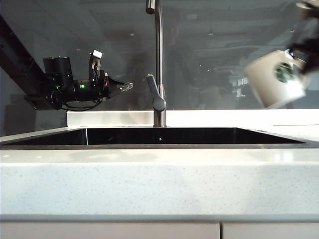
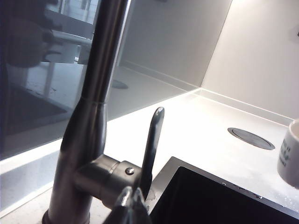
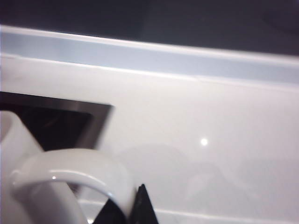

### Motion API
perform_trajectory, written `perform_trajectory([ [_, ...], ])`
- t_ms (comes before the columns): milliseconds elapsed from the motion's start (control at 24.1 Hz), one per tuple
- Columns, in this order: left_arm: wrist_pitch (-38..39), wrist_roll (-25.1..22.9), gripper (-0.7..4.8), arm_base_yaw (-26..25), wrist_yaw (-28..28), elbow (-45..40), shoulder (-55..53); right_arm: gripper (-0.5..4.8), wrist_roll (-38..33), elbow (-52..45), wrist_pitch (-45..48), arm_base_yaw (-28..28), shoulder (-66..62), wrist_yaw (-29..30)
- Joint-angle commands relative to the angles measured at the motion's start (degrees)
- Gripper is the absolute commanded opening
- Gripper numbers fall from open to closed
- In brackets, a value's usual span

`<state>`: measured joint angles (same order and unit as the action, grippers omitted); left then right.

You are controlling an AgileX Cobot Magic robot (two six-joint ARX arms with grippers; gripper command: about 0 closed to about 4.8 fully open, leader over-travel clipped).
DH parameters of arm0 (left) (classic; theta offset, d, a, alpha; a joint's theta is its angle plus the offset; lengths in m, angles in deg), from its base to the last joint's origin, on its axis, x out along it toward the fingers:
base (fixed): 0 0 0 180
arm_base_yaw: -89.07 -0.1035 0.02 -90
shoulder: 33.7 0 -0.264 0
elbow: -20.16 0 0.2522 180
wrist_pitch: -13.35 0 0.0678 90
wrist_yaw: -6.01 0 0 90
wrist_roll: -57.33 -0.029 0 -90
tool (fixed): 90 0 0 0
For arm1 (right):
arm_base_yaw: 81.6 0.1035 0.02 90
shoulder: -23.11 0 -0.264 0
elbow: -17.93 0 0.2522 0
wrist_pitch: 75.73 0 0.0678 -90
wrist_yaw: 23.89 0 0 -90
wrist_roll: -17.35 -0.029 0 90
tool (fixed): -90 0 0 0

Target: Pick up the mug next to the sink, go to the faucet to get some water, pour the water into the sink, and finally put the mug back to its place.

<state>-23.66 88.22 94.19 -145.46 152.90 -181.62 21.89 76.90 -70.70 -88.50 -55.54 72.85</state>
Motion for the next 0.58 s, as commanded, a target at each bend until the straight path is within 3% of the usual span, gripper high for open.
perform_trajectory([
  [41, -0.79, 0.02, -0.06, -0.07, -0.07, 0.17, 0.68, -0.06, -5.44, -6.82, 18.25, -4.39, 0.68, 4.35],
  [290, -0.79, 0.02, -0.06, 0.0, -0.07, 0.17, 0.68, -0.06, -7.87, -14.97, 30.08, -9.6, -1.81, 8.31],
  [580, -0.79, 1.33, -0.05, 0.0, -0.22, 0.17, 0.68, -0.06, -9.77, -15.8, 34.84, -9.53, -6.27, 9.92],
])
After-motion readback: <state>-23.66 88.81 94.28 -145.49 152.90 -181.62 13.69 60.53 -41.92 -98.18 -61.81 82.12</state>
